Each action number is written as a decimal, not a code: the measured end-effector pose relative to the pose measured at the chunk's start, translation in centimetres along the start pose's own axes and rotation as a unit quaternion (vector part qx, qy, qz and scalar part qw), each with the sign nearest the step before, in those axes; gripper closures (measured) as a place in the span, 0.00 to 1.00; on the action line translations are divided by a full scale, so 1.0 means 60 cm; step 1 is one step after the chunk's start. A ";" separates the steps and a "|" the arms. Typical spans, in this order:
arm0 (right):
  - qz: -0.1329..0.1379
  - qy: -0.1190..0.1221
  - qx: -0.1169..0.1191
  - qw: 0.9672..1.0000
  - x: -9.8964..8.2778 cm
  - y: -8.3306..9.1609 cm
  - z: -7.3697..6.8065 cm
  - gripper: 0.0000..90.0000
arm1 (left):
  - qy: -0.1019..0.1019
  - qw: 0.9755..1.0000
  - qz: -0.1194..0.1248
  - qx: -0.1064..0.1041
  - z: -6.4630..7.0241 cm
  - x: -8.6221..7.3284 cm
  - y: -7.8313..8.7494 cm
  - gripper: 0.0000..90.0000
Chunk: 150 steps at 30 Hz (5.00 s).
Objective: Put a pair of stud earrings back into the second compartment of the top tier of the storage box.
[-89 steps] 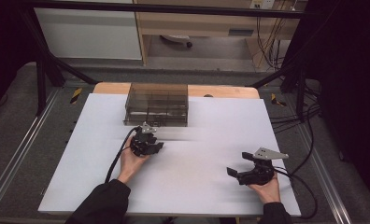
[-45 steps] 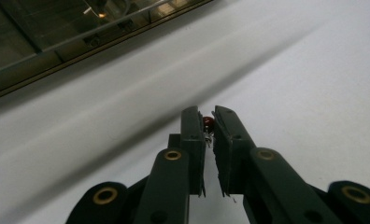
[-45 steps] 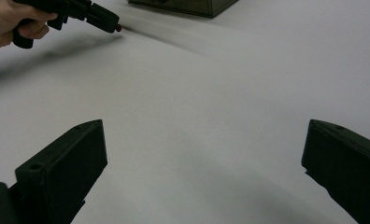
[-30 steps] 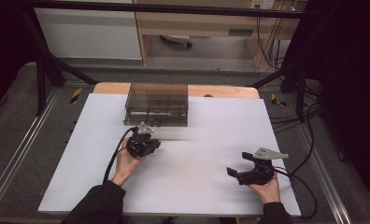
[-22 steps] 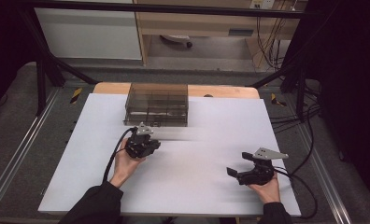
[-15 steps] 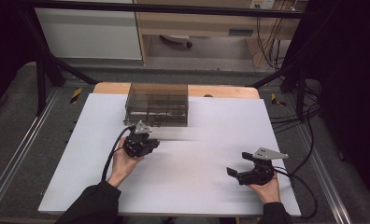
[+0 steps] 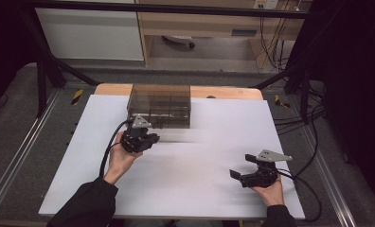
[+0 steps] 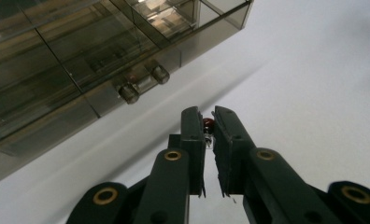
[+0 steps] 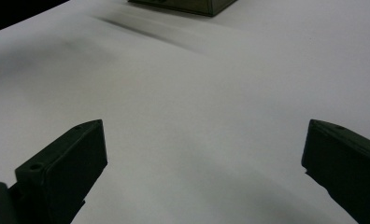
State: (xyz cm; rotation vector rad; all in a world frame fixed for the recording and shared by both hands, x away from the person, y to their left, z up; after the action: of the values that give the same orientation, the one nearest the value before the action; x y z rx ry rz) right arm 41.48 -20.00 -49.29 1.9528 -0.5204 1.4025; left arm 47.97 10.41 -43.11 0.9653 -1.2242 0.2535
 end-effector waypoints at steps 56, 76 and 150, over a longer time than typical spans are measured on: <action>0.001 0.001 0.000 1.000 0.001 0.000 0.000 0.01 | 0.027 0.998 -0.008 0.056 -0.096 0.069 -0.065 0.91; 0.003 0.002 0.002 1.000 0.001 0.000 0.001 0.01 | 0.018 0.999 -0.020 0.045 -0.082 0.054 -0.100 0.89; -0.004 -0.002 -0.001 1.000 -0.004 -0.003 -0.001 0.01 | 0.021 0.998 0.044 0.038 -0.092 -0.189 0.106 0.07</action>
State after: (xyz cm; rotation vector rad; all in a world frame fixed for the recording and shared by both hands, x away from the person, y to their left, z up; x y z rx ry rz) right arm 41.49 -19.87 -49.53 1.9547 -0.5138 1.3927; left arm 43.50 21.88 -50.04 0.9674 -1.2265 0.3898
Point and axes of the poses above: each handheld gripper's, and its own axes: y roughly backward along the jaws, x roughly out of its top, z roughly to its right, the point moved 10 cm from there along -y, roughly forward along the jaws, and after that the axes turned 12 degrees about z, right-handed, at the moved point
